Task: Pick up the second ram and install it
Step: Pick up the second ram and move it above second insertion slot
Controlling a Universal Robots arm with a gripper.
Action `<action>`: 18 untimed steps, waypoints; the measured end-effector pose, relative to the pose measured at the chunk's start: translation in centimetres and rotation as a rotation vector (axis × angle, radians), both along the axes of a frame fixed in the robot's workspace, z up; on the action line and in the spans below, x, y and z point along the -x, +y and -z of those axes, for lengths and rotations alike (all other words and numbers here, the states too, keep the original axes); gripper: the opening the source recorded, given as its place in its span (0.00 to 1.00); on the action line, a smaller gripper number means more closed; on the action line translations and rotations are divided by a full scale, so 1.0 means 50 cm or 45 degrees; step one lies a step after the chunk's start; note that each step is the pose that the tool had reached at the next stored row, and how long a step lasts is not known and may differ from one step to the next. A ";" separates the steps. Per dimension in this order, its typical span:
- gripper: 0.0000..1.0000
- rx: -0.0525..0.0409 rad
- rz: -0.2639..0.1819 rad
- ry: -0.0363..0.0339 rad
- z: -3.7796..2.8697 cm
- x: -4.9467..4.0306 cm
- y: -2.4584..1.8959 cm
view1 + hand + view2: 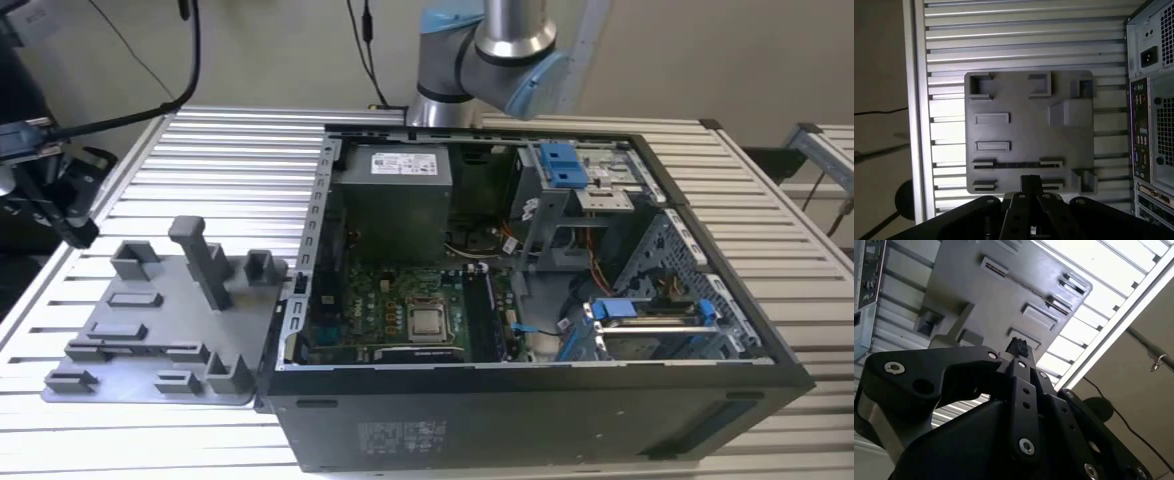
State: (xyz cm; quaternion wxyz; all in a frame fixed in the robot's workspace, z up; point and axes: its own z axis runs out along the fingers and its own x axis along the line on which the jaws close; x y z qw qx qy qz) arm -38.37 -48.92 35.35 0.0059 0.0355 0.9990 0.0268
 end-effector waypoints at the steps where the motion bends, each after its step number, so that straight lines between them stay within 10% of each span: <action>1: 0.11 0.000 0.000 0.0000 0.000 0.001 0.0000; 18: 0.11 0.000 -0.065 -0.0001 0.000 0.001 -0.0001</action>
